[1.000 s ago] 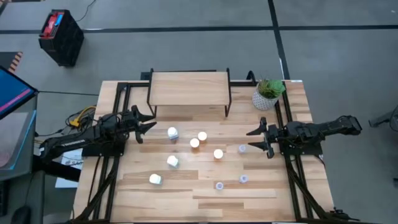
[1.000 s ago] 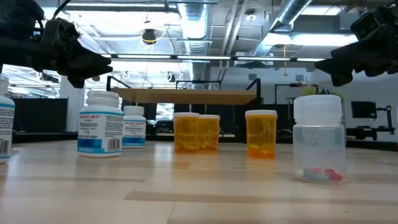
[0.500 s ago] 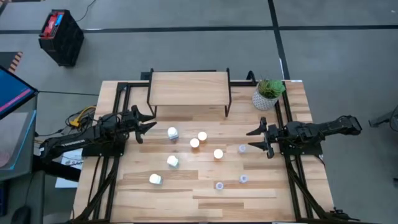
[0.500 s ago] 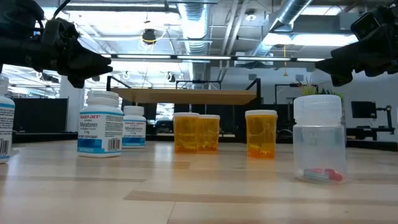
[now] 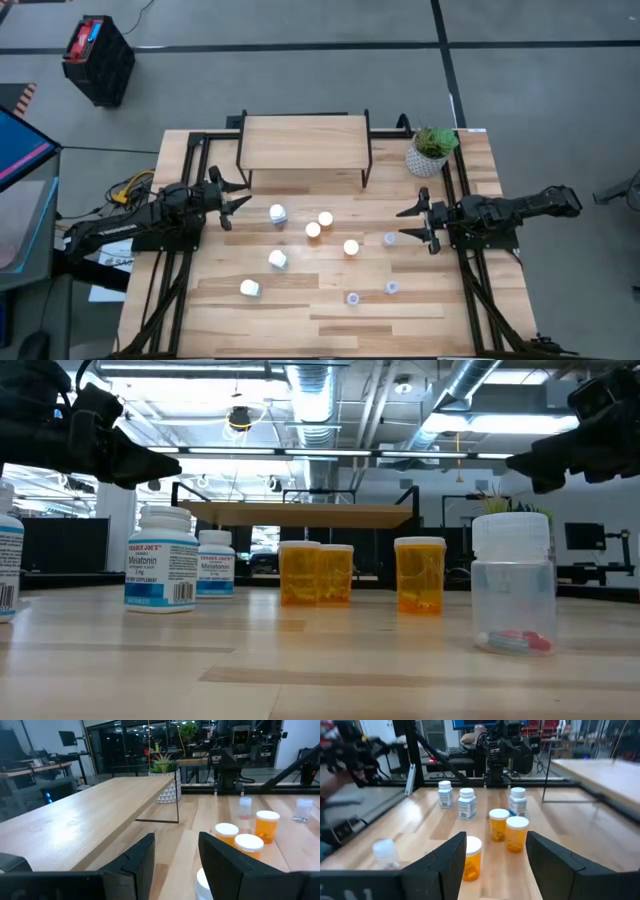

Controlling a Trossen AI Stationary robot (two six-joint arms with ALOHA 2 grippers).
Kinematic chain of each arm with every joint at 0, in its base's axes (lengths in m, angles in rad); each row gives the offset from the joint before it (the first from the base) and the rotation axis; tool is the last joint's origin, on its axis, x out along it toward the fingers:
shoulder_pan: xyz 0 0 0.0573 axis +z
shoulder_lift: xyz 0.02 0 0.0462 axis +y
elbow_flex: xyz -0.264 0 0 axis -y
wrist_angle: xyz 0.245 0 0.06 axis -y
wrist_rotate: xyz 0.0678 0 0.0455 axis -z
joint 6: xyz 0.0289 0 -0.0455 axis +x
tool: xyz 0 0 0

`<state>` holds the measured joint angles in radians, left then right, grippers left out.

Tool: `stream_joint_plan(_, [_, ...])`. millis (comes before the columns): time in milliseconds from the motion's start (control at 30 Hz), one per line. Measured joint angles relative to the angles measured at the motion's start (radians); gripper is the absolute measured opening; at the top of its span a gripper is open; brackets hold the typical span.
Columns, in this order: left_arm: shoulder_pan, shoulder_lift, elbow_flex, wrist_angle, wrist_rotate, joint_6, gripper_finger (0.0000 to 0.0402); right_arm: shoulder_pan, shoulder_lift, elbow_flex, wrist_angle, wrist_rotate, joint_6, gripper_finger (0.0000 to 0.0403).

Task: Pick and place medicine bottles onto shelf by color
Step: Put the top transparent pill bottle on the shelf

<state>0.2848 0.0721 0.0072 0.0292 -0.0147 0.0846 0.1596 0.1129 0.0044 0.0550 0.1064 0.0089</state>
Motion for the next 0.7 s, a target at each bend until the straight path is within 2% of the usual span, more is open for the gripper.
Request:
stream_joint_plan(100, [0.000, 0.000, 0.000, 0.000, 0.001, -0.050, 0.0142, 0.000, -0.001, 0.000, 0.058, 0.002, 0.002, 0.0230])
stream_joint_plan(200, [0.000, 0.000, 0.000, 0.000, 0.002, -0.184, 0.0142, -0.005, 0.000, 0.000, 0.109, 0.015, 0.002, 0.0230])
stream_joint_plan(333, [0.000, 0.000, 0.000, 0.000, 0.002, -0.309, 0.0142, -0.028, -0.001, 0.001, 0.180, 0.142, -0.115, 0.0230])
stream_joint_plan(500, [0.000, 0.000, 0.000, 0.000, 0.002, -0.273, 0.0142, -0.058, -0.001, 0.001, 0.236, 0.187, -0.107, 0.0230])
stream_joint_plan(600, [0.000, 0.000, 0.000, 0.000, 0.002, -0.230, 0.0142, -0.070, 0.000, 0.005, 0.307, 0.193, 0.001, 0.0230])
stream_joint_plan(700, [0.000, 0.000, 0.000, 0.000, 0.002, -0.167, 0.0142, -0.087, 0.002, 0.077, 0.259, 0.210, 0.031, 0.0230])
